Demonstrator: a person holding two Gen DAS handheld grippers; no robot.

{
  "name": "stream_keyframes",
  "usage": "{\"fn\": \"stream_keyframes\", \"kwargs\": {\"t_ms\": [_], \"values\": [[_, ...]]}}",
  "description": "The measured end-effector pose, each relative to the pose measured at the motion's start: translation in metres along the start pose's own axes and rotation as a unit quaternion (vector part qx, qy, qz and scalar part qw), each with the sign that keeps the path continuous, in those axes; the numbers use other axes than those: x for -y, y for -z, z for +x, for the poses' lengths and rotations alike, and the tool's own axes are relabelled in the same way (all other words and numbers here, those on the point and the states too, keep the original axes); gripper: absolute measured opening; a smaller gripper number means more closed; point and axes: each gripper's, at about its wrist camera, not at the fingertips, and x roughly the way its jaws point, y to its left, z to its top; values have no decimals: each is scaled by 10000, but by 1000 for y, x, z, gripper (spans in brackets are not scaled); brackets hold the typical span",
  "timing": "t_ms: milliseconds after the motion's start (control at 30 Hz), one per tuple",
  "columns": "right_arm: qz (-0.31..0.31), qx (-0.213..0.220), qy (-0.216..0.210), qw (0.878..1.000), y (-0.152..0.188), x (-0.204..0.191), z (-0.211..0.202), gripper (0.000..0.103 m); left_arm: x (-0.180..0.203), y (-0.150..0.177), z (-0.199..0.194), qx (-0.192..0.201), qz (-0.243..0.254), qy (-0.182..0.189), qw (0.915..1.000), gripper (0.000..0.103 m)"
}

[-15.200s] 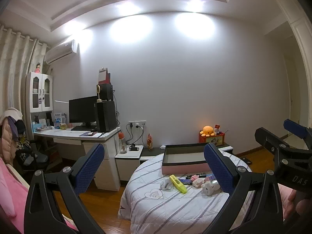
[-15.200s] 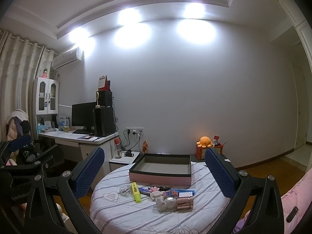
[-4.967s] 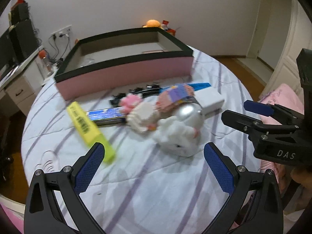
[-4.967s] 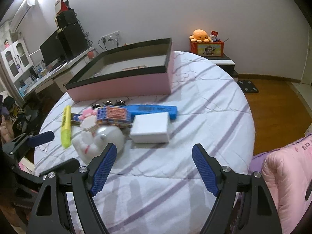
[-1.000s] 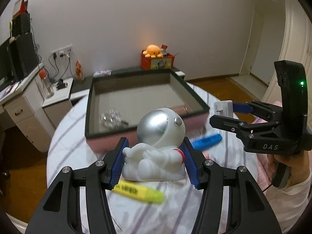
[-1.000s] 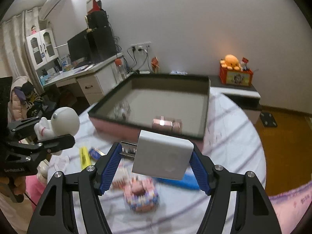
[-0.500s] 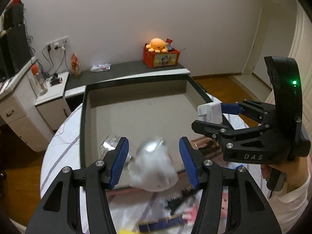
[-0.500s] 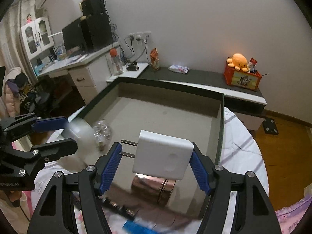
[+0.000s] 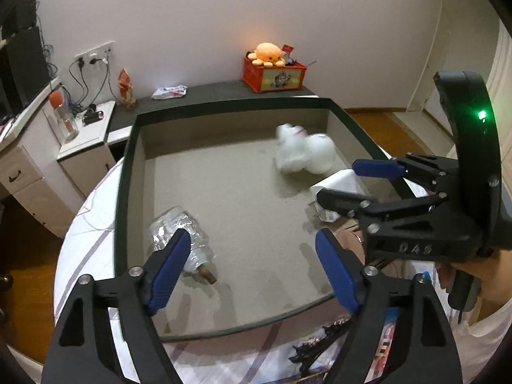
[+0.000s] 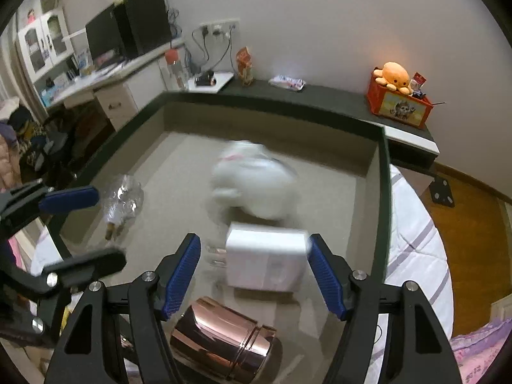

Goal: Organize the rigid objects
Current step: 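Carry the astronaut with the left gripper while the right gripper carries the charger into the box, releasing both, then withdraw both grippers from the box toward the bed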

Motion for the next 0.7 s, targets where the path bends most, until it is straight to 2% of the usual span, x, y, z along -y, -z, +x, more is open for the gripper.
{"fn": "stream_keyframes", "kwargs": {"t_ms": [100,233,367,600,700], "values": [[30,124,95,9999,-1,-2,-11,79,-2,5,-12,37,-103,-105,9999,92],[42,336,91,9994,5,-9,-35,80,-5,16,-36,256,-232,-244,9991,103],[23,605,212,9979,12,-16,-61,82,-10,28,-58,394,-436,-289,9978,103],[113,1245,210,9919,39,-30,-115,83,-11,55,-111,920,-865,-803,9887,103],[96,1437,328,9890,51,-39,-131,84,-5,65,-131,1144,-855,-1060,9841,103]]}}
